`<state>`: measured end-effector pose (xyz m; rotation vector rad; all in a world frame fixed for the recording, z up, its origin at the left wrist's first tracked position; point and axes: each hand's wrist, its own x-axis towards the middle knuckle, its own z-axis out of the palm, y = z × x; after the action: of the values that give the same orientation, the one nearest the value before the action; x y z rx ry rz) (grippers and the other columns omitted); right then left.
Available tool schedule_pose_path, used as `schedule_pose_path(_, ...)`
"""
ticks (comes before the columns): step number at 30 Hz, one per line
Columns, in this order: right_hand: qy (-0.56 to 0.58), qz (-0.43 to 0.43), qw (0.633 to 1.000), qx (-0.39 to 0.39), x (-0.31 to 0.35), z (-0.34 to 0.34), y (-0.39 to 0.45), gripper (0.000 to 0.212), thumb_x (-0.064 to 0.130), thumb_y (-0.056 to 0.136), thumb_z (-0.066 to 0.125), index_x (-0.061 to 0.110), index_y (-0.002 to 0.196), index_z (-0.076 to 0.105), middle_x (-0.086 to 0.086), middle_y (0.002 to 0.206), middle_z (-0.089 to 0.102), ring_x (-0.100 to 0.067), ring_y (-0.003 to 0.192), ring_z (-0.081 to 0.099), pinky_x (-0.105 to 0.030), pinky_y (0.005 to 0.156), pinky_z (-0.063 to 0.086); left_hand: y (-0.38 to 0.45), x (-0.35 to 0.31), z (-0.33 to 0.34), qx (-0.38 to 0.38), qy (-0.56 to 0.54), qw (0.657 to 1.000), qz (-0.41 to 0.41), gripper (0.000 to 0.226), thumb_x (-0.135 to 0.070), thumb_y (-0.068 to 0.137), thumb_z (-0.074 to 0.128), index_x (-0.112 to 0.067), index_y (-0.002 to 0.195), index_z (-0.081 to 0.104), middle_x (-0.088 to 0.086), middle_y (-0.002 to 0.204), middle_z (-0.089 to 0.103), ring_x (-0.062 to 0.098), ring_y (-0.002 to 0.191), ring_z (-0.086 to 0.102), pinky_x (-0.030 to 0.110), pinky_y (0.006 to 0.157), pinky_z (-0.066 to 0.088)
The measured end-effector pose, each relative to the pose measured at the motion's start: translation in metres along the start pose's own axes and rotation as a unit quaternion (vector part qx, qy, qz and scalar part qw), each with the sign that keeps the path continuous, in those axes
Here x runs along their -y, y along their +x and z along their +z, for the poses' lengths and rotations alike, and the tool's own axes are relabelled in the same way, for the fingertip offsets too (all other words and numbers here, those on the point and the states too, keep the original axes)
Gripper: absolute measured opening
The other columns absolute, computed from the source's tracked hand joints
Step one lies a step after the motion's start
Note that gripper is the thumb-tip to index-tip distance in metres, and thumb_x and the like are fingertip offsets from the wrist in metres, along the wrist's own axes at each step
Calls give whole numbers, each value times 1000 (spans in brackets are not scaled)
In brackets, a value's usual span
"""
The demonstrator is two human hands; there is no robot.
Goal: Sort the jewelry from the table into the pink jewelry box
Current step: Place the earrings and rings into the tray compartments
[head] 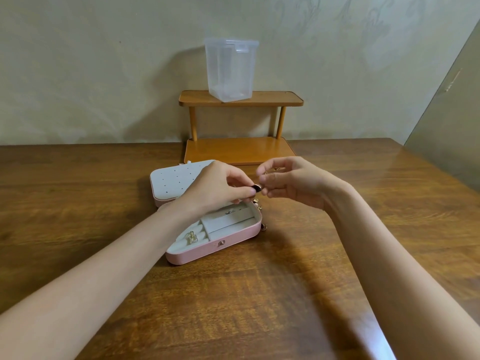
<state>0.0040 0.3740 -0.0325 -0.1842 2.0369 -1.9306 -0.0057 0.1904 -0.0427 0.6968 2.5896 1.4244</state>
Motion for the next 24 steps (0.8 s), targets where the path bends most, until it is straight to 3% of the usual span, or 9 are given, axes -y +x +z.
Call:
schedule_pose_path(4, 58, -46, 997, 10, 5, 10, -1, 15, 6, 84, 58, 1, 97, 63, -8, 80, 69, -14, 75, 66, -20, 68, 54, -10, 1, -11, -17, -204, 972, -111, 7, -7, 81, 67, -12, 85, 71, 5, 78, 72, 8, 73, 70, 17, 67, 55)
schedule_pose_path(7, -42, -87, 995, -12, 10, 29, 6, 6, 5, 82, 64, 5, 86, 68, -4, 81, 69, -12, 78, 65, -21, 71, 54, -18, 4, -21, -50, -225, 965, -128, 7, -7, 81, 67, -12, 85, 71, 3, 80, 73, 8, 76, 70, 19, 71, 54)
schedule_pose_path(11, -112, -117, 986, -31, 19, 60, 20, 6, 3, 82, 64, 6, 83, 70, -3, 81, 71, -14, 81, 66, -25, 78, 56, -36, 12, -45, -85, -190, 970, -124, 10, -10, 82, 67, -10, 91, 70, 2, 82, 74, 7, 78, 70, 16, 69, 54)
schedule_pose_path(16, -205, -124, 971, -16, 19, 97, 31, 5, 4, 82, 66, 5, 82, 71, -7, 80, 70, -4, 62, 59, -15, 59, 49, -62, 23, -73, -88, -140, 977, -135, 5, -10, 79, 69, -9, 83, 72, 4, 79, 73, 7, 73, 69, 15, 65, 55)
schedule_pose_path(20, -244, -39, 969, 20, 16, 107, 34, 7, 7, 83, 66, 4, 85, 72, -7, 78, 67, -9, 63, 53, -18, 57, 45, -77, 36, -85, -60, 73, 989, -116, 1, -22, 78, 74, -21, 78, 75, -9, 82, 72, 1, 82, 62, 17, 72, 48)
schedule_pose_path(24, -373, 44, 925, 45, 14, 117, 37, 11, 11, 85, 65, 5, 91, 73, -5, 73, 63, -10, 58, 44, -17, 51, 38, -79, 42, -81, -26, 144, 982, -116, 3, -22, 78, 73, -24, 79, 74, -13, 83, 69, 0, 81, 59, 14, 68, 44)
